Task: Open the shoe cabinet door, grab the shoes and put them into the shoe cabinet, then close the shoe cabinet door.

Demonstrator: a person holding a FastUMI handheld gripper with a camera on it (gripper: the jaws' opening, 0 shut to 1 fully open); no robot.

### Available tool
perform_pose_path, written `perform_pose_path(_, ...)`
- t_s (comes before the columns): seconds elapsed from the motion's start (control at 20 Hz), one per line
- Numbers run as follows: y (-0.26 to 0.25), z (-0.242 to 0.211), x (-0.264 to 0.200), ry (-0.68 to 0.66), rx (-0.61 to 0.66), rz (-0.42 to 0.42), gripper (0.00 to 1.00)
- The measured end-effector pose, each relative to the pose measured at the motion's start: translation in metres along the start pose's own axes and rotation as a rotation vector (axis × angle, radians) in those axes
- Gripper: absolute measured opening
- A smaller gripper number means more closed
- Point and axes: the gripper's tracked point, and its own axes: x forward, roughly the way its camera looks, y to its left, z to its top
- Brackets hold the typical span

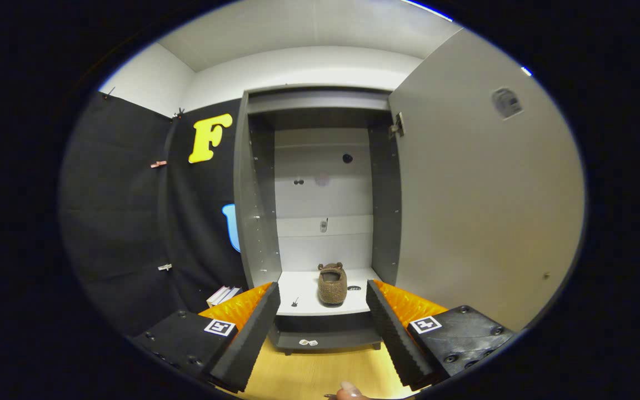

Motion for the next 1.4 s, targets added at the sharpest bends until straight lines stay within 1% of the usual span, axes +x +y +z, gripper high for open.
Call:
perform_pose_path(0.05, -0.009, 0.002, -0.021, -0.006, -0.005, 0.006, 0.98)
perform_pose_path(0.2, -0.031, 0.011, -0.06, -0.029, -0.021, 0.011, 0.98)
perform_pose_path(0.3, -0.056, 0.013, -0.084, -0.032, -0.035, -0.007, 0.98)
perform_pose_path(0.5, -0.115, 0.03, -0.118, -0.093, -0.009, -0.078, 0.97)
perform_pose_path(0.7, -0.182, 0.024, -0.132, -0.092, -0.001, -0.188, 0.97)
perform_pose_path(0.85, -0.228, 0.016, -0.134, -0.075, 0.027, -0.268, 0.97)
perform_pose_path(0.95, -0.251, 0.01, -0.129, -0.07, 0.033, -0.299, 0.97)
perform_pose_path(1.05, -0.27, 0.004, -0.119, -0.068, 0.044, -0.31, 0.98)
perform_pose_path(1.2, -0.294, -0.007, -0.091, -0.049, 0.055, -0.317, 0.98)
perform_pose_path(1.4, -0.309, -0.019, -0.057, -0.016, 0.062, -0.287, 0.98)
